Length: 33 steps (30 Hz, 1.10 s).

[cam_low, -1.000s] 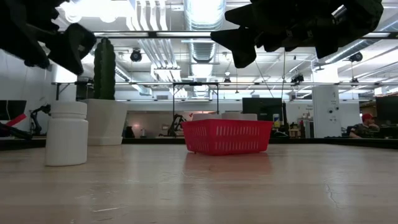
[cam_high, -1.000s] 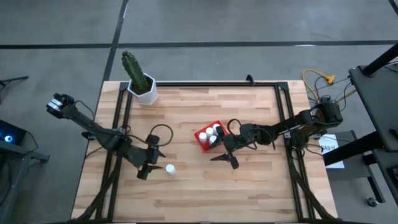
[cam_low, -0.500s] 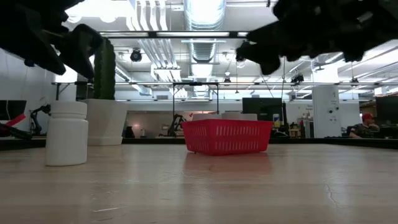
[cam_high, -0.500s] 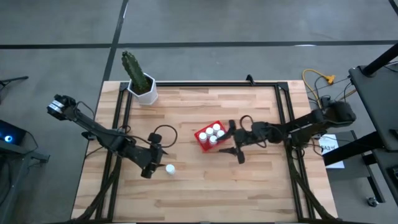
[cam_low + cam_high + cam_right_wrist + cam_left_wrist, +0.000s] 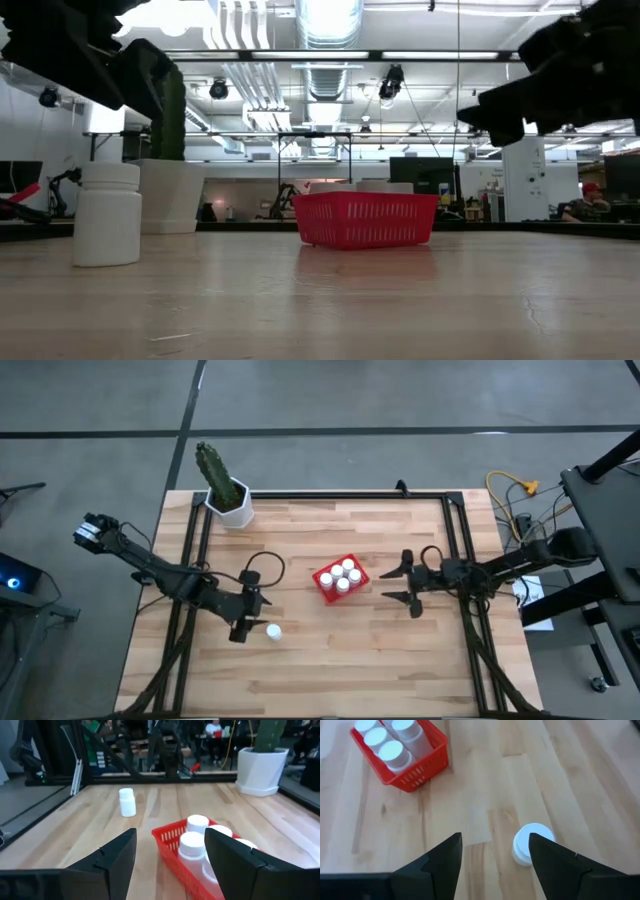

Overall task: Pick and place pill bottles into a basket
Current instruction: Put the white pill bottle into the red bin

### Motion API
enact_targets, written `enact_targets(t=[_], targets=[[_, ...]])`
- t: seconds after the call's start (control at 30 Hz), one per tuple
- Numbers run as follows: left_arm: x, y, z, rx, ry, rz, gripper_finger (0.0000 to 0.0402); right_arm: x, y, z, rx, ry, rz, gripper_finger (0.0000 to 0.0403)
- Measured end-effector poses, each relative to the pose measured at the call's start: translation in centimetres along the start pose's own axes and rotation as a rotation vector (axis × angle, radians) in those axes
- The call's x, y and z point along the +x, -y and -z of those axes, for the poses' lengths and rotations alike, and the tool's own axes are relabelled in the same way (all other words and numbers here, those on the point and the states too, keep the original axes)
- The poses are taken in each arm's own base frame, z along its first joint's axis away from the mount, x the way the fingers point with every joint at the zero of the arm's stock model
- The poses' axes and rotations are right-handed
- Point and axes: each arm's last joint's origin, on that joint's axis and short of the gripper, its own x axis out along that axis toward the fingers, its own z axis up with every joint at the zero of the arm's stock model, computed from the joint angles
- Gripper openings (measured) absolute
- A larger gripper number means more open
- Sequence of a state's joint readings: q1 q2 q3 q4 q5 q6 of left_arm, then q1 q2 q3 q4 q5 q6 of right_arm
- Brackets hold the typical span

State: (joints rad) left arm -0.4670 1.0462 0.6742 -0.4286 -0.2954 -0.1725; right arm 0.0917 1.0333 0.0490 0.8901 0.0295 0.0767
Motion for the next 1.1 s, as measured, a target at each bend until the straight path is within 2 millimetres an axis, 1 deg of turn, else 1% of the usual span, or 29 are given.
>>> enact_targets(t=[0.07,0.2,0.4,0.5,0.57,0.7,0.9,1.0,1.1], targets=[[0.0,-0.1,-0.1,-0.014,-0.001,0.015,0.0212,-0.8,0.1,0.6,-0.003,0.008,0.000,0.0224],[-0.2,-0.4,-0.5,-0.050,-0.015,0.046,0.0212,-1.1,0.0,0.2,0.003,0.031,-0.003,0.0224],[-1.0,-0.6,-1.5,-0.090,-0.126,0.063,0.0212,-1.1,0.0,0.2,-0.008,0.028,-0.003,0.0224],[-0.5,-0.1,-2.7,-0.089,-0.161,0.127,0.0212,-1.1,0.0,0.2,-0.009,0.027,-0.003,0.0224],[-0.1,0.2,-3.4,-0.076,-0.232,0.140,0.0212,-1.1,0.0,0.3,-0.009,0.017,-0.002,0.0224],[0.7,0.6,-4.6,-0.052,-0.379,0.111,0.0212,-1.0,0.0,0.4,-0.008,0.011,-0.002,0.0224],[1.7,0.9,-6.4,-0.051,-0.418,0.095,0.0212,-1.0,0.0,0.5,-0.005,0.004,-0.002,0.0224],[2.4,1.0,-6.6,-0.055,-0.425,0.097,0.0212,-1.0,0.0,0.5,-0.005,0.000,-0.002,0.0224],[3.2,1.3,-6.3,-0.066,-0.457,0.114,0.0212,-1.0,0.1,0.7,-0.006,-0.014,-0.002,0.0224]])
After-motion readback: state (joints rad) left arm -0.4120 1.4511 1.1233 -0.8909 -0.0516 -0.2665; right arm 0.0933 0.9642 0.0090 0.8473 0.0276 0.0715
